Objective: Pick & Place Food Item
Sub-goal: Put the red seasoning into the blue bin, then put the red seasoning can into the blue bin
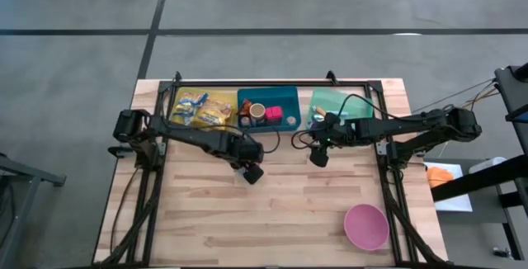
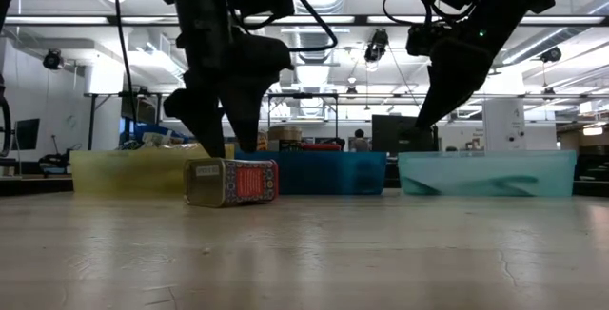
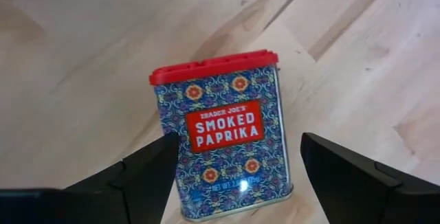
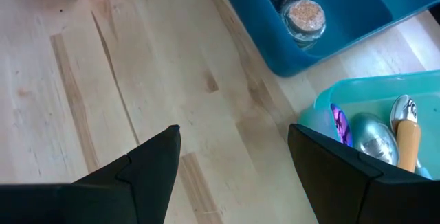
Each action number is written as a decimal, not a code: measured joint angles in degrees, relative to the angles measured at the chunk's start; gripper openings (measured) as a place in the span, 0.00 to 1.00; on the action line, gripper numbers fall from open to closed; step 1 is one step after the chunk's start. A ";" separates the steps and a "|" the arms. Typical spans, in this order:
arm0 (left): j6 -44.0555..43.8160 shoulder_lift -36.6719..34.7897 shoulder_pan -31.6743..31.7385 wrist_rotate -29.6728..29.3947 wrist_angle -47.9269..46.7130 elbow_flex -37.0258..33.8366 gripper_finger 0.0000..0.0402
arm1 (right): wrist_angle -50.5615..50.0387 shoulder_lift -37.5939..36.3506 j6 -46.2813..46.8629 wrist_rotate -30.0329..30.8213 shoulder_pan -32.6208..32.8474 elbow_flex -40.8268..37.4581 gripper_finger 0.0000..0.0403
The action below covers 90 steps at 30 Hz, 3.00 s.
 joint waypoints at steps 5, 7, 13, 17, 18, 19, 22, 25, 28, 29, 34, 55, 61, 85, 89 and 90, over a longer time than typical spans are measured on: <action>0.15 -0.11 -0.15 -1.04 1.17 -1.46 0.77 | 0.13 0.00 0.22 0.00 0.00 0.00 0.66; 0.13 -0.03 -0.25 -1.13 1.66 -2.00 0.77 | 0.17 0.00 0.24 0.02 0.07 0.00 0.66; 0.12 -0.02 -0.84 -1.34 2.30 -2.27 0.77 | 0.36 0.00 0.31 0.02 0.44 0.00 0.66; 0.42 0.13 -1.20 -2.12 2.52 -2.47 0.77 | 0.57 0.00 0.45 0.02 0.52 0.00 0.66; 0.66 0.41 -1.27 -2.39 2.68 -2.53 0.77 | 0.62 0.00 0.45 0.02 0.55 0.00 0.66; 1.47 0.70 -1.39 -2.42 2.69 -2.53 0.77 | 0.71 0.00 0.45 0.01 0.55 0.00 0.66; 3.69 2.76 -2.05 -3.03 2.74 -2.21 0.78 | 0.81 0.00 0.45 0.02 0.55 0.00 0.66; 4.05 3.82 -2.40 -3.68 3.33 -1.94 0.78 | 0.94 0.00 0.46 0.02 0.76 0.00 0.66; 4.14 4.00 -2.40 -4.11 4.60 -1.95 0.78 | 0.96 0.00 0.47 0.00 1.02 0.00 0.66; 4.53 4.00 -2.40 -4.19 4.76 -2.00 0.78 | 0.99 0.00 0.52 0.02 1.16 0.00 0.66; 4.90 4.00 -2.51 -4.33 5.03 -2.11 0.78 | 1.02 0.00 0.73 0.00 1.56 0.00 0.66; 1.65 3.20 -3.12 -3.99 4.17 -0.21 0.18 | 1.05 0.00 1.96 -1.11 1.59 0.00 0.66; 1.95 3.01 -3.25 -0.85 2.55 0.77 0.02 | 1.12 0.02 1.96 -1.18 2.32 0.00 0.66; 1.63 3.40 -3.56 3.90 2.45 0.39 0.46 | 1.09 0.02 3.04 -1.37 2.80 0.00 0.66; 1.40 3.27 -3.52 4.01 2.74 0.53 0.74 | 1.07 0.02 3.03 -1.52 2.80 0.00 0.66; 1.38 3.30 -3.54 4.06 2.72 0.53 0.80 | 1.07 0.02 3.04 -1.53 2.80 0.00 0.66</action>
